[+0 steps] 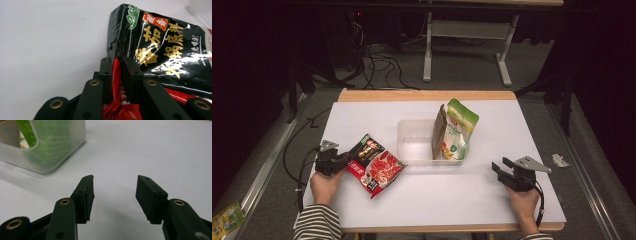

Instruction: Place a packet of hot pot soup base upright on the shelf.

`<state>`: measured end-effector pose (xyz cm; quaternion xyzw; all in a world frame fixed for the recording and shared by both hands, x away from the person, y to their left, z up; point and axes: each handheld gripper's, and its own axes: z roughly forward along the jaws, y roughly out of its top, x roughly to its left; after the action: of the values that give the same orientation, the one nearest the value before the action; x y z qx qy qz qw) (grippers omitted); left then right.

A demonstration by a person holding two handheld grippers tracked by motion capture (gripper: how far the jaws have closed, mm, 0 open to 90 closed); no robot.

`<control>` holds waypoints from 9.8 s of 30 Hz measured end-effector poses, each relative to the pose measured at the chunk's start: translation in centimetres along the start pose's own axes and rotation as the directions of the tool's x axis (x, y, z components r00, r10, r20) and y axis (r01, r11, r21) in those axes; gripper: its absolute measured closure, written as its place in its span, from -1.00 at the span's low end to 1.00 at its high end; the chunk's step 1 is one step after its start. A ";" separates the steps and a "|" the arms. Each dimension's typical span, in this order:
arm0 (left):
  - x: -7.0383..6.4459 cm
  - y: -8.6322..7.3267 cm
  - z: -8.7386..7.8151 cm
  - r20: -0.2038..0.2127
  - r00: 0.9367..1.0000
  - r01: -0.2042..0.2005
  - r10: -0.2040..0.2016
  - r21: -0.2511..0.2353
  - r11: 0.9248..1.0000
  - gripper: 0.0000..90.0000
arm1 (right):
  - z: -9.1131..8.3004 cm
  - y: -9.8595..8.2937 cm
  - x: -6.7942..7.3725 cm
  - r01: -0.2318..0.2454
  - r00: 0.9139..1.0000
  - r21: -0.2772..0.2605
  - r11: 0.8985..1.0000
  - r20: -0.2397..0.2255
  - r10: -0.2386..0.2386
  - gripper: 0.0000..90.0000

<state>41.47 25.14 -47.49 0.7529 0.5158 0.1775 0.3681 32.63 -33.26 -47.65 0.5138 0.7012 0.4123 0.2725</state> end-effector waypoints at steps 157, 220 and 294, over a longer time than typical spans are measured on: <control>-11.4 13.7 -4.2 0.168 0.980 -0.049 0.106 -0.313 0.948 0.34 | 0.0 0.0 0.1 0.035 0.999 -0.011 0.999 -0.003 -0.035 0.04; -15.8 6.6 -1.6 0.256 0.953 -0.161 0.164 -0.031 0.986 0.19 | 0.0 0.0 0.3 0.039 0.999 -0.003 0.999 0.003 -0.039 0.04; -16.1 7.0 -0.4 0.096 0.951 -0.284 0.293 -0.090 0.954 0.56 | 0.1 0.0 0.6 0.066 0.998 0.010 0.998 0.008 -0.066 0.04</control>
<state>39.20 9.32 -40.22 0.8143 0.3725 0.2076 0.3937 32.53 -32.65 -47.69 0.4934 0.7186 0.3977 0.2863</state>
